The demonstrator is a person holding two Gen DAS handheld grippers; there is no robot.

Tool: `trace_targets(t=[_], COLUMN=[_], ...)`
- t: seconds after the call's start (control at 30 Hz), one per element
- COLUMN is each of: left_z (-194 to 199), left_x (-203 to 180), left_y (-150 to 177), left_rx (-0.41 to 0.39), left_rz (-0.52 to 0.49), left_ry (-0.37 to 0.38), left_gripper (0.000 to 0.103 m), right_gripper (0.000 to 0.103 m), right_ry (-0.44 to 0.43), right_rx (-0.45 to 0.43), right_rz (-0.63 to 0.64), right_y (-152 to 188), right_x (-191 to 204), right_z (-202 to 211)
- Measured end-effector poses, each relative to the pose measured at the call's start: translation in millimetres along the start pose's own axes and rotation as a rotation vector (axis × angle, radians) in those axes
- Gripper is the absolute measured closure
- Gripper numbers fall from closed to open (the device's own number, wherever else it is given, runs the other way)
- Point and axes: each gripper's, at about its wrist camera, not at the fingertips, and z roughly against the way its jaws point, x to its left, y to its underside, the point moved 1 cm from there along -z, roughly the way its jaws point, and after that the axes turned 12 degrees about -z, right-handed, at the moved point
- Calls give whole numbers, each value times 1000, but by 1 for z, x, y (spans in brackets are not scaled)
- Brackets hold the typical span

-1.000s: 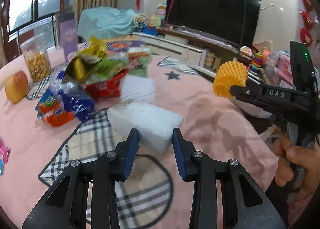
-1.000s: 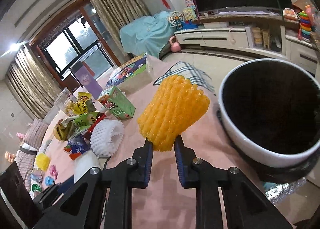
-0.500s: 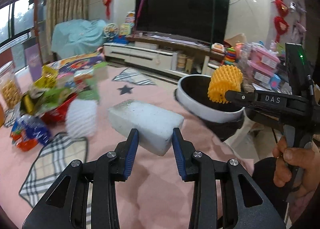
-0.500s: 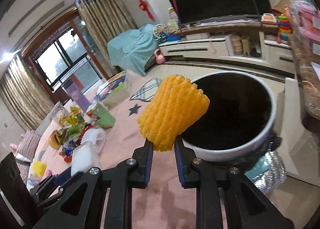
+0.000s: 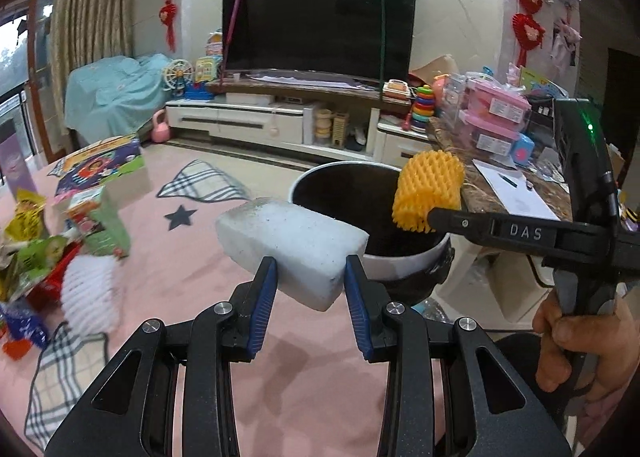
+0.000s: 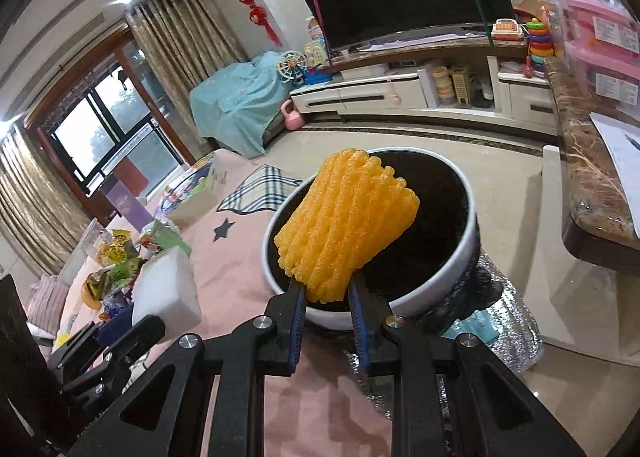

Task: Collect trash
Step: 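Carry the foam block over the bin and open the left tool while the right tool drops the yellow net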

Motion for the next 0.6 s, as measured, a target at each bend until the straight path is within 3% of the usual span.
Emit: trace_targets(t=[0.6], left_z=[-52], left_x=[-21], left_y=[-37], left_rx=[18], left_rz=[-54], left_ry=[78], left_gripper=[70], right_gripper=[82], right_ry=[11], right_rx=[72], right_rz=[-36], right_y=[-26], right_x=[-35], right_z=[-20])
